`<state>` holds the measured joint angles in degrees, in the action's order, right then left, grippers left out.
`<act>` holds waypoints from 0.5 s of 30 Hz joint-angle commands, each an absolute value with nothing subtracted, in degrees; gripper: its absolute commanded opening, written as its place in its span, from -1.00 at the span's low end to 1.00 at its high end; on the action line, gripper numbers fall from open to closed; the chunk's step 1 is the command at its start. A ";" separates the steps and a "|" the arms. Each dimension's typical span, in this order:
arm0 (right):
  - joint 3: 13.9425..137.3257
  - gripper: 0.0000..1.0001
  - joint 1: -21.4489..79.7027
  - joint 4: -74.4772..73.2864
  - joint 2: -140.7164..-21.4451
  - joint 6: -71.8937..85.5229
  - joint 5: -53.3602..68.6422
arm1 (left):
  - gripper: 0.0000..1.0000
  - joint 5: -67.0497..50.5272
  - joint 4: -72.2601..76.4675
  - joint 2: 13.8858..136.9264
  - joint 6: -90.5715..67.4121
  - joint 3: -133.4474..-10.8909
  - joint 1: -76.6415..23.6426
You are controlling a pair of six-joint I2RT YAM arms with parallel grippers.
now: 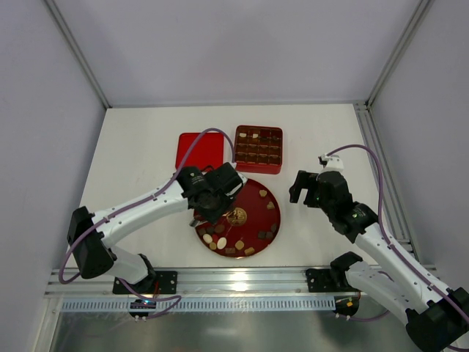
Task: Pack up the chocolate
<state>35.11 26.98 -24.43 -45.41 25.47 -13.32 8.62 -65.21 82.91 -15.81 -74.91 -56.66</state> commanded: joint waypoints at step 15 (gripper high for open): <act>35.42 1.00 26.81 -22.59 -44.82 25.84 -14.50 | -0.29 9.32 -65.13 81.21 -15.20 -76.90 -56.87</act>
<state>35.09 26.98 -24.43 -45.41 25.50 -13.34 8.62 -65.25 82.91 -15.81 -74.96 -56.66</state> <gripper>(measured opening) 0.996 0.362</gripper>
